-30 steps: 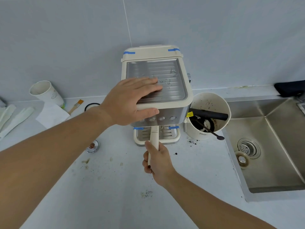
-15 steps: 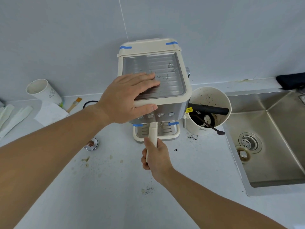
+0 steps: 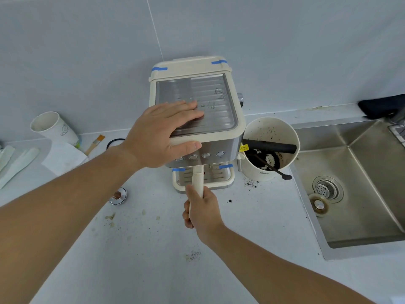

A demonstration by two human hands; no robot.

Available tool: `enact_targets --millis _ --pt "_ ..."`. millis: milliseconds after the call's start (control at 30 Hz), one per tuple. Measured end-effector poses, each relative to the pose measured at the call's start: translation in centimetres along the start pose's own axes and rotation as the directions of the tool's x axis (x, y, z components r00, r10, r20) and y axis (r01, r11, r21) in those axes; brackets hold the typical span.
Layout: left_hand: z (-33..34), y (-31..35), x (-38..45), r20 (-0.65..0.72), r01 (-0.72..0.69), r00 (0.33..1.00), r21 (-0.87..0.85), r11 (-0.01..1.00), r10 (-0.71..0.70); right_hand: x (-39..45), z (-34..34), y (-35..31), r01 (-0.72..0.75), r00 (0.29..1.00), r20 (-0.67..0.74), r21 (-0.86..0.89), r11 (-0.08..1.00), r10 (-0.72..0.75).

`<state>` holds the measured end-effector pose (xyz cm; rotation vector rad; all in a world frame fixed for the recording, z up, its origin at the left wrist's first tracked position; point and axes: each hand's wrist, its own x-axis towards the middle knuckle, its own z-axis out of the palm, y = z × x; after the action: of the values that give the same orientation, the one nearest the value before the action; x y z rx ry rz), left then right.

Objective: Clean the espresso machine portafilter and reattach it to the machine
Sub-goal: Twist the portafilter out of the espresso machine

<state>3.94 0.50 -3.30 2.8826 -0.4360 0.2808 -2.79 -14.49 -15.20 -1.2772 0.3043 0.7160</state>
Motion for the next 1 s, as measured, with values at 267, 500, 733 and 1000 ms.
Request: enact_targets --millis 267,500,733,1000 --pt "0.1 -0.2 0.1 -0.002 0.003 1.0 -0.014 1.0 -0.003 0.7 2.8 0.9 0.013 0.999 -0.037 0.079 0.997 -0.01" --pt "0.0 -0.2 0.1 -0.015 0.007 1.0 -0.049 0.999 -0.008 2.3 4.9 0.8 0.012 0.993 0.114 0.011 1.0 -0.013" --pt "0.1 -0.3 0.1 -0.008 0.012 1.0 -0.049 0.999 -0.013 3.3 5.0 0.4 -0.066 0.986 0.161 0.092 0.994 0.05" --pt "0.1 -0.4 0.1 -0.006 0.009 1.0 -0.05 0.999 -0.01 4.6 6.7 0.4 -0.106 0.993 0.061 0.158 0.982 0.098"
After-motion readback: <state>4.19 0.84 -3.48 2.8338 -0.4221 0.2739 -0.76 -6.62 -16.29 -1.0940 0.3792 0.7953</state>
